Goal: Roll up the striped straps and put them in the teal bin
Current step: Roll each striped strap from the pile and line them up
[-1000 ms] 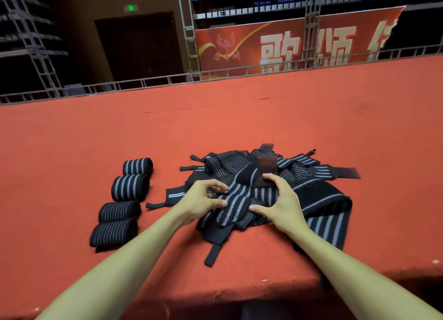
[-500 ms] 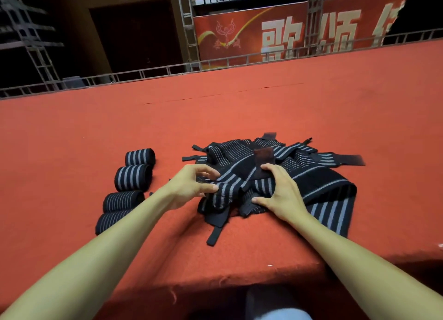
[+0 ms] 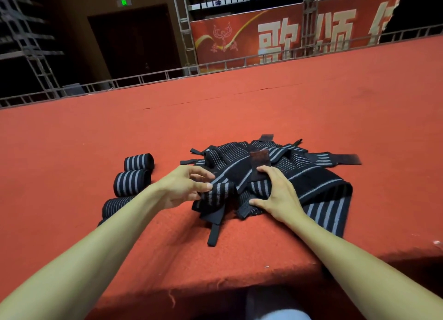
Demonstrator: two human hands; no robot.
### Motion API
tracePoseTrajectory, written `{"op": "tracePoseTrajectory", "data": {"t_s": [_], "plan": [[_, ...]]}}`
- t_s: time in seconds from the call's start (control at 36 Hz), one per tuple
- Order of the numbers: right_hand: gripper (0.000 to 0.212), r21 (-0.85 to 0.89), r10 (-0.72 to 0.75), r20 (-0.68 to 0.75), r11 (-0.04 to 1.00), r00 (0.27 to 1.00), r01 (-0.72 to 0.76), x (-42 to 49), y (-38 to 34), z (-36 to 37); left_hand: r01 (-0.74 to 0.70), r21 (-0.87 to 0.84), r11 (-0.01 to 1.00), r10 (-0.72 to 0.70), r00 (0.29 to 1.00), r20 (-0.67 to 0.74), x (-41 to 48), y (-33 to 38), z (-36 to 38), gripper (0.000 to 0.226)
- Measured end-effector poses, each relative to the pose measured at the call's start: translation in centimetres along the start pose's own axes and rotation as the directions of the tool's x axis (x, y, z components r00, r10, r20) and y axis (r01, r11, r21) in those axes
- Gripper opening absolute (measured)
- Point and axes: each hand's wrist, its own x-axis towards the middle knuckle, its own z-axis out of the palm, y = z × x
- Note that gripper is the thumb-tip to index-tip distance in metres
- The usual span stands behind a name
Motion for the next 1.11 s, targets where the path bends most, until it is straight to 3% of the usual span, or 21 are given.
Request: {"op": "tracePoseTrajectory", "data": {"t_s": [0.36, 0.64, 0.92, 1.11], "plan": [[0.079, -0.001, 0.004, 0.006, 1.0, 1.0, -0.004, -0.1, 0.0, -0.1, 0.056, -0.057, 0.997, -0.054, 0.998, 0.026, -0.9, 0.6, -0.7, 0.017], [0.079, 0.006, -0.003, -0.013, 1.0, 1.0, 0.003, -0.3, 0.1, -0.3, -0.216, 0.24, 0.946, 0.237, 0.97, -0.061, -1.8, -3.1, 1.6, 0.029], [0.079, 0.006, -0.001, -0.009, 1.0, 1.0, 0.001, -0.2, 0.2, -0.2, -0.328, 0.248, 0.912, 0.371, 0.916, -0.153, -2.1, -6.7, 3.1, 0.047], [0.079, 0.022, -0.017, -0.022, 1.0, 1.0, 0.017, -0.2, 0.3, -0.2, -0.389, 0.372, 0.843, 0.446, 0.892, -0.079, -2.1, -6.8, 3.5, 0.054]]}}
